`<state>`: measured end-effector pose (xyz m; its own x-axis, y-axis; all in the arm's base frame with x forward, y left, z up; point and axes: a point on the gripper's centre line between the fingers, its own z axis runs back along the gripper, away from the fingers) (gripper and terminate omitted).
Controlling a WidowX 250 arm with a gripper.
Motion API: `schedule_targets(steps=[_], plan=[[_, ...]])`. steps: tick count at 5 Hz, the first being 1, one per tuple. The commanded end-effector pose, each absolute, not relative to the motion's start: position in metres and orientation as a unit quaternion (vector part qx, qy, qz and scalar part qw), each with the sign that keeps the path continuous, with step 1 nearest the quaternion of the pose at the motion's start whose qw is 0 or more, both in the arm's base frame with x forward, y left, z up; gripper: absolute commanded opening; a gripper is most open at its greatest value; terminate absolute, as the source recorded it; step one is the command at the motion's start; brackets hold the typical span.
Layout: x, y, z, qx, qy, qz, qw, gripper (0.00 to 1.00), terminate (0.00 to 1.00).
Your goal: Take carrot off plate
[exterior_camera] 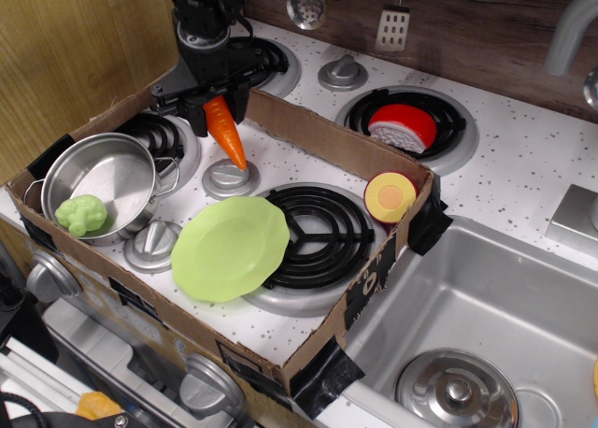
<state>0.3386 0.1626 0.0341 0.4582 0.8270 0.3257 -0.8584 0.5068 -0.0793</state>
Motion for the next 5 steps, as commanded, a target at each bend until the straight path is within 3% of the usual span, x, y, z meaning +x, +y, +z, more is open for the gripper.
schedule_targets(steps=[1,2,4,5], plan=[[0.358,0.172,0.034,0.027,-0.187,0.439,0.878,0.00,0.00],[0.356,0.178,0.032,0.016,-0.189,0.423,0.886,1.00,0.00],[0.355,0.170,0.046,0.033,-0.189,0.394,0.899,1.00,0.00],[0.355,0.159,0.064,0.061,-0.180,0.383,0.904,1.00,1.00]])
